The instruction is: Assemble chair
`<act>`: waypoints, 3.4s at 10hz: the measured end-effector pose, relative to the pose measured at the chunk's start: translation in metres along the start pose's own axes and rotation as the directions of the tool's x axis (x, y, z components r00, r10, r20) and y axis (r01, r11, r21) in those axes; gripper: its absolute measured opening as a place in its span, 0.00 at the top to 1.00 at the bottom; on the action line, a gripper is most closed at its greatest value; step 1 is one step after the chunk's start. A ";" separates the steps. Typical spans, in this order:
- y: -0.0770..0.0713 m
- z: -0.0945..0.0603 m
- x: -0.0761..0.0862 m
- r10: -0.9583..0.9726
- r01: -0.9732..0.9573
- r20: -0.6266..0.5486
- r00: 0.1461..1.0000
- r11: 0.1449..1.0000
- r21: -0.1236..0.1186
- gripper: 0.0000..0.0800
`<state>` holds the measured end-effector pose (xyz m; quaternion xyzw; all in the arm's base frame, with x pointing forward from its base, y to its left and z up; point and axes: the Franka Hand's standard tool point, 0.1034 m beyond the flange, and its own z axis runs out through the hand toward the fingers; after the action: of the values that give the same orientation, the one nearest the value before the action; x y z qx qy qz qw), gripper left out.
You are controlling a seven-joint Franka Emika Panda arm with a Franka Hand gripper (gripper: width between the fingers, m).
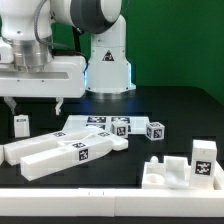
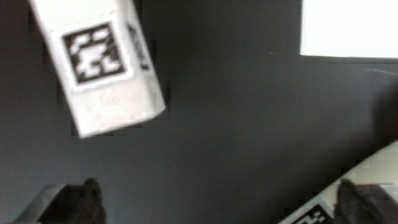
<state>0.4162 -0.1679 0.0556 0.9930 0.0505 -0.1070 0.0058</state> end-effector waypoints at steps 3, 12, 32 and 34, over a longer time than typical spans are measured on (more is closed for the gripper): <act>0.004 0.000 -0.003 -0.164 0.164 0.006 0.986 0.986 -0.005 0.19; 0.024 0.001 0.001 0.021 0.034 0.453 0.892 0.993 -0.112 0.19; 0.019 0.038 -0.034 0.027 0.025 0.729 0.684 0.998 -0.060 0.39; 0.020 0.039 -0.034 0.028 0.023 0.729 0.684 0.998 -0.060 0.79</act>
Offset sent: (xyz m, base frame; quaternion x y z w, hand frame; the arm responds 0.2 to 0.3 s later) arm 0.0000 0.0000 0.0000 0.0000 0.0000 -0.1296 0.9916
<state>0.3770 -0.1918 0.0252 0.8681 0.0460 -0.4910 0.0574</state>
